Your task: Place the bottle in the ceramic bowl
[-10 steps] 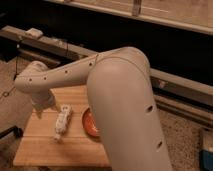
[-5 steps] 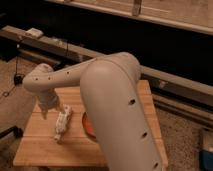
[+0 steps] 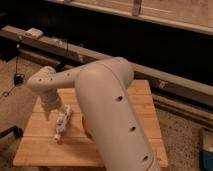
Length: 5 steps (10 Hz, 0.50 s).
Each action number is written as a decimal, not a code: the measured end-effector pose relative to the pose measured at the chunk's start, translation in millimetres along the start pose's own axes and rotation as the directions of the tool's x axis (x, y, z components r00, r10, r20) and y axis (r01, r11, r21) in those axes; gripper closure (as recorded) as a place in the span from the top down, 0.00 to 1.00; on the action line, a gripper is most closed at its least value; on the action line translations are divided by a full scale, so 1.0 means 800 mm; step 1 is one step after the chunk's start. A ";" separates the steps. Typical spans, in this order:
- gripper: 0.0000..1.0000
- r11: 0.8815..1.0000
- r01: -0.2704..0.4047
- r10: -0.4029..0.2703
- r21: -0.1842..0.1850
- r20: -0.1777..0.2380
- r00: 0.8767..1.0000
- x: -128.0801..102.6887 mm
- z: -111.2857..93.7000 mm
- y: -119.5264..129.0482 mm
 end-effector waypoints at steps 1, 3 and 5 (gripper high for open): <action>0.65 1.000 -0.010 0.010 -0.001 -0.009 1.000 -0.003 0.006 -0.003; 0.65 0.999 -0.036 0.036 -0.007 -0.019 0.999 -0.007 0.011 -0.013; 0.65 0.997 -0.074 0.074 -0.016 -0.028 0.997 -0.012 0.015 -0.026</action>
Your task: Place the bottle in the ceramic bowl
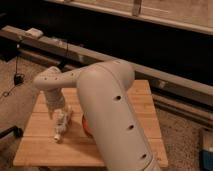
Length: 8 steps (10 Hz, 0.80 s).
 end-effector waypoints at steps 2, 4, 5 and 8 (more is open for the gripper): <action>0.65 1.000 -0.021 0.021 -0.004 -0.007 1.000 -0.003 0.004 -0.009; 0.65 1.000 -0.013 0.013 -0.006 -0.011 1.000 -0.001 0.010 -0.007; 0.65 1.000 -0.013 0.013 -0.015 -0.009 1.000 -0.002 0.012 -0.007; 0.65 1.000 -0.004 0.003 -0.019 -0.013 1.000 -0.002 0.018 -0.005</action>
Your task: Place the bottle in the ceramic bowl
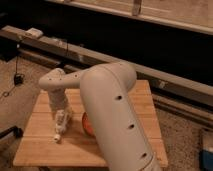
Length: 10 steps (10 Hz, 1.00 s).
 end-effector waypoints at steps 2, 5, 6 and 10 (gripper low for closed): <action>0.65 1.000 0.008 -0.008 0.005 -0.007 1.000 0.002 0.006 0.003; 0.54 1.000 0.019 -0.018 0.011 -0.014 1.000 0.003 0.011 0.006; 0.45 1.000 0.021 -0.021 0.011 -0.019 1.000 0.004 0.013 0.008; 0.05 0.999 0.034 -0.034 -0.011 -0.020 0.999 0.007 0.004 0.012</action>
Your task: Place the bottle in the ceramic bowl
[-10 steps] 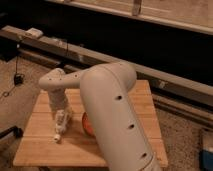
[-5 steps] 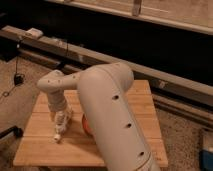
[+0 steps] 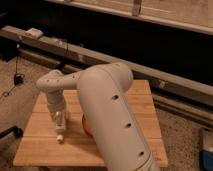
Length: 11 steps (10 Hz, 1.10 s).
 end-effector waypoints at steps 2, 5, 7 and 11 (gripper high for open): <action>0.00 0.999 -0.002 0.003 -0.051 0.020 1.000 0.001 -0.028 -0.001; 0.00 0.991 -0.007 0.013 -0.132 0.045 0.999 0.006 -0.080 -0.016; 0.00 0.987 -0.006 0.014 -0.163 0.047 0.999 0.013 -0.105 -0.037; 0.00 0.984 -0.037 0.045 -0.174 0.040 0.998 0.036 -0.127 -0.101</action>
